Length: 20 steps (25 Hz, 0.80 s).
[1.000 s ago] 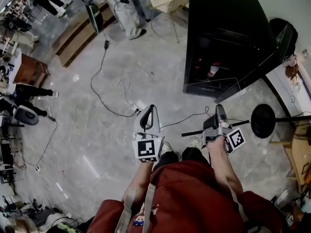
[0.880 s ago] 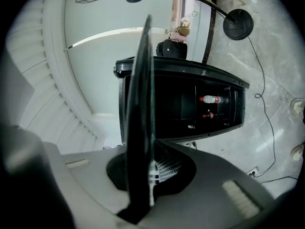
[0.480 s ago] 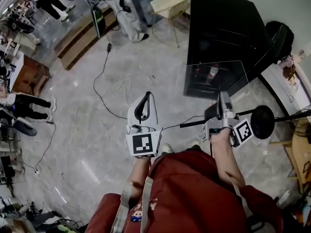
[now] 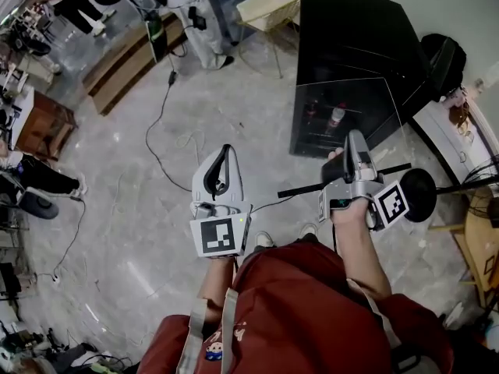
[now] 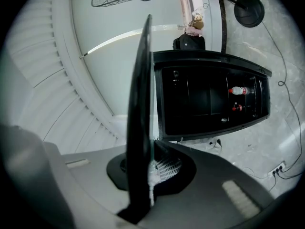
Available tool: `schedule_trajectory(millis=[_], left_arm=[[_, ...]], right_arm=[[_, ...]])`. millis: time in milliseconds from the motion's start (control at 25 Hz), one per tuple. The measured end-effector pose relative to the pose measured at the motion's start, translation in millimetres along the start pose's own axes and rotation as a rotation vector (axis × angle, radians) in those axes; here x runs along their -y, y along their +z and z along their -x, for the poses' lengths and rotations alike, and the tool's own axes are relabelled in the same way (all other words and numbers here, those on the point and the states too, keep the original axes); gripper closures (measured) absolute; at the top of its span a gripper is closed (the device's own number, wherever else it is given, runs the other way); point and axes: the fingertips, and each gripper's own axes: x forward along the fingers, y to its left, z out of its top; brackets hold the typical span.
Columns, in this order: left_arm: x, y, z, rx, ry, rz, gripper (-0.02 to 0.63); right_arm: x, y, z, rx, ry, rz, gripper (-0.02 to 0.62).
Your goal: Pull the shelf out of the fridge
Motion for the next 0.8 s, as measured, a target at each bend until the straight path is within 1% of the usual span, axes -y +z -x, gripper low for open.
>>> schedule_trajectory(millis=[120,280,440,800], left_arm=[[-0.6,5.9,2.5,0.04,0.008,0.026,0.609],[-2.7,4.9,5.0,0.038,0.015,0.01,0.607],[-3.5,7.0,1.5,0.048,0.01,-0.001,0.607],[-0.8,6.0,-2.8,0.06,-0.006,0.008,0.607]], right_arm=[[-5.2,0.4,-1.0,-0.002,0.008,0.004,0.586],[-6.6,-0.6,0.9,0.005,0.02,-0.015,0.586],[-6.9,0.7,-0.5,0.003,0.025,-0.005,0.586],[0.6,5.6,2.0,0.007,0.021,0.006,0.586]])
